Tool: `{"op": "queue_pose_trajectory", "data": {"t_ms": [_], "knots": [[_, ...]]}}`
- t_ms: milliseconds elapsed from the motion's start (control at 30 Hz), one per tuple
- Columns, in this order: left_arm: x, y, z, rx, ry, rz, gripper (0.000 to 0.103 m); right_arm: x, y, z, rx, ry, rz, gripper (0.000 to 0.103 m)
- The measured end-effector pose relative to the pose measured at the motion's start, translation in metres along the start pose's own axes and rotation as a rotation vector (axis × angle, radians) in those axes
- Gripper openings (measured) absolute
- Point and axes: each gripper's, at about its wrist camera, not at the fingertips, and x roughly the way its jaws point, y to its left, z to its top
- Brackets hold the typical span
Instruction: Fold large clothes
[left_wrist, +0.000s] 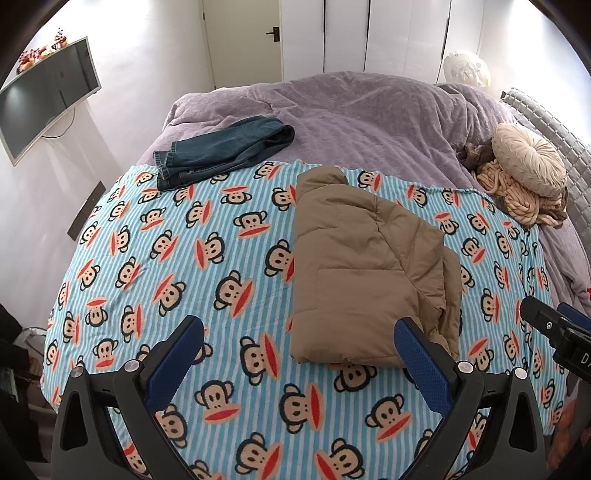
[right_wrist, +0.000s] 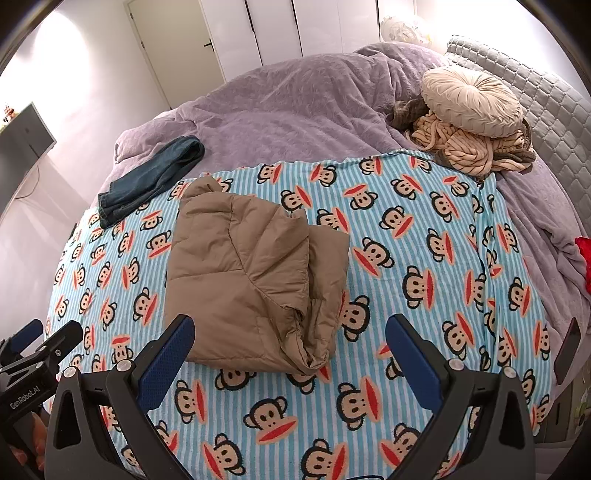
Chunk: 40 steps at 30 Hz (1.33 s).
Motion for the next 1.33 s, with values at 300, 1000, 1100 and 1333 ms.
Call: {"op": "queue_pose_trajectory", "data": {"t_ms": [300,1000,1100,1333], "knots": [[0.001,0.000,-0.001,0.002,0.001,0.001,0.103,0.001,-0.001,0.001,-0.002,0.001,0.002,0.103],[0.005,0.003,0.007,0.003,0.006,0.005,0.103,0.002,0.000,0.000,0.001,0.000,0.005,0.103],[0.006,0.003,0.008,0.003,0.006,0.014,0.103,0.003,0.001,0.000,-0.001,0.000,0.006,0.103],[0.005,0.005,0.010,0.006,0.004,-0.013,0.103,0.002,0.000,0.000,0.000,0.001,0.006,0.103]]}}
